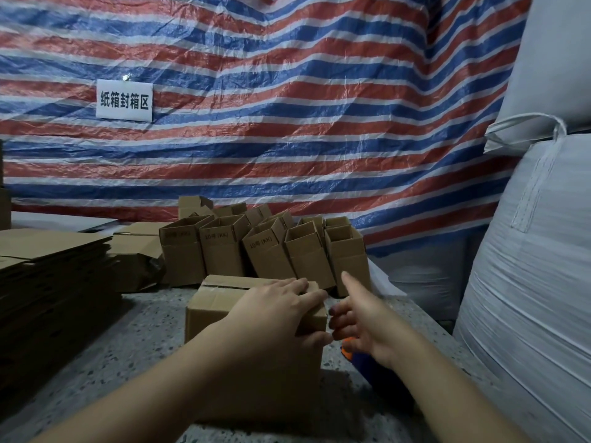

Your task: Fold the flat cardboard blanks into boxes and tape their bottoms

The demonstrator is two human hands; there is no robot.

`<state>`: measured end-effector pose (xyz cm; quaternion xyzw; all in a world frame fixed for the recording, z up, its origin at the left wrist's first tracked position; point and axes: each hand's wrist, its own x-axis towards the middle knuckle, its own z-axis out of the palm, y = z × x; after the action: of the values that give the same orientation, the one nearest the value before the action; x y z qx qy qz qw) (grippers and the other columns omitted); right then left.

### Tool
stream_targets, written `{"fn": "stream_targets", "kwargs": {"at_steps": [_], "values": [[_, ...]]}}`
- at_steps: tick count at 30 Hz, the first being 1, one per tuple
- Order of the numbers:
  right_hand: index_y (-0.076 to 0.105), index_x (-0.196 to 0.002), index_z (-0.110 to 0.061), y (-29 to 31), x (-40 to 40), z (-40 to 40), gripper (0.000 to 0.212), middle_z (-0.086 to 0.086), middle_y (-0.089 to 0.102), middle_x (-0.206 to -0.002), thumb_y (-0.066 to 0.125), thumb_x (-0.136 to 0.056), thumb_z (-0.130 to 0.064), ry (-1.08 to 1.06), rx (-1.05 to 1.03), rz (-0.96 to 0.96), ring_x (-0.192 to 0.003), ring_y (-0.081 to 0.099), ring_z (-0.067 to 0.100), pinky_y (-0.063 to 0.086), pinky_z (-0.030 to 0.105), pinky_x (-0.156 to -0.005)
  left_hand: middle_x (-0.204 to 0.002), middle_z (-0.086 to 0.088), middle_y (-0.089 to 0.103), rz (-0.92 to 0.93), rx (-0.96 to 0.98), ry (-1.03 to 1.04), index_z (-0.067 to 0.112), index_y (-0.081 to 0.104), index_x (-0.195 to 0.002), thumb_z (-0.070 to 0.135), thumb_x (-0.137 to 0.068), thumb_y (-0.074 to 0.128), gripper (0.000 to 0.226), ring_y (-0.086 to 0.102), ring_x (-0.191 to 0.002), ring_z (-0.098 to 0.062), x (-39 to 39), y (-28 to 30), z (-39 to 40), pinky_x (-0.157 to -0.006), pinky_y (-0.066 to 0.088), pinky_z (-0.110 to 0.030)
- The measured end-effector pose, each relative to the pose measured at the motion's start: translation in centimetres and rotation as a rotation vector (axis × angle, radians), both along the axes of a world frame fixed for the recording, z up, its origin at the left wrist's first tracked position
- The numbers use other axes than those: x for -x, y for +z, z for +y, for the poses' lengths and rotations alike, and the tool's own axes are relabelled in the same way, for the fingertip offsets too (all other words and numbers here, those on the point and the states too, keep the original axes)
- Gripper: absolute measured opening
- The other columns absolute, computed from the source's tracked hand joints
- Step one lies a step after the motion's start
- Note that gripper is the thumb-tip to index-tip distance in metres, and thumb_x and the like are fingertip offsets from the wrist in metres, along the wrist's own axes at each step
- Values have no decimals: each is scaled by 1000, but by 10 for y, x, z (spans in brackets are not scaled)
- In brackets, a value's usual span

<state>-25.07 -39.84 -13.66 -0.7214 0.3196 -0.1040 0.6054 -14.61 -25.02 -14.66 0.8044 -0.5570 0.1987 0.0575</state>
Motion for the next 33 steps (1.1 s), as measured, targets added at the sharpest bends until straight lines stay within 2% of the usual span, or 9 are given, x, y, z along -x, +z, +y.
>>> {"fn": "stream_targets", "kwargs": {"at_steps": [5,10,13,16,20,24,26,29,33], "values": [[61,-123,-9,-17,-6,10,54,14,70,-107,37,-104,-54,32,-191,-97,-86,62,22,45,35,-75,-159,-2,31,-11,3,-7,43,18,-148,77,-87,32,72,31,-145,-25,0,-1,0,-113,32,-41],[67,-117,-22,-26,-9,15,29,12,76,-103,47,-105,-39,-20,-87,-212,-96,67,29,50,41,-83,-159,-2,31,-13,29,-26,43,20,-147,76,-89,34,69,31,-145,-24,0,-2,-1,-113,31,-40],[68,-115,-26,-31,-11,22,29,8,75,-98,46,-105,-42,-34,-10,-250,-90,66,29,47,37,-73,-159,0,30,-20,38,-31,42,20,-149,75,-89,35,70,30,-146,-23,0,-2,0,-114,29,-39],[68,-109,-29,-36,-13,27,32,11,75,-101,43,-104,-49,-66,-36,-272,-105,67,38,50,42,-82,-159,0,31,-31,44,-37,41,22,-149,73,-90,38,69,30,-145,-23,3,1,0,-113,31,-38],[70,-109,-24,-46,-10,28,36,12,76,-102,42,-105,-47,-52,-81,-199,-104,67,33,52,49,-98,-158,1,33,-32,64,-50,40,23,-150,72,-90,39,69,31,-144,-22,6,2,2,-113,32,-37],[64,-105,-17,-38,-8,21,34,6,62,-81,41,-107,-42,-92,22,-168,-74,55,20,44,33,-66,-160,2,29,-23,71,-43,35,16,-154,75,-89,38,80,27,-147,-19,7,2,3,-115,26,-35],[59,-104,-17,-23,-13,16,34,-2,51,-74,42,-106,-46,-164,57,-219,-67,47,13,37,28,-60,-162,1,26,-4,65,-20,29,3,-157,77,-87,39,92,24,-148,-18,5,2,2,-116,25,-33],[57,-110,-22,-7,-20,19,32,-7,47,-75,42,-104,-50,-172,71,-258,-68,44,9,37,28,-61,-161,1,28,5,71,-7,24,-11,-156,78,-85,41,103,27,-147,-17,4,2,3,-115,28,-32],[65,-94,-27,-26,-16,34,38,3,69,-95,41,-102,-55,-115,-12,-222,-90,64,19,52,36,-75,-161,1,27,5,57,0,22,-14,-155,76,-85,43,105,26,-147,-16,7,3,3,-115,25,-29]]}}
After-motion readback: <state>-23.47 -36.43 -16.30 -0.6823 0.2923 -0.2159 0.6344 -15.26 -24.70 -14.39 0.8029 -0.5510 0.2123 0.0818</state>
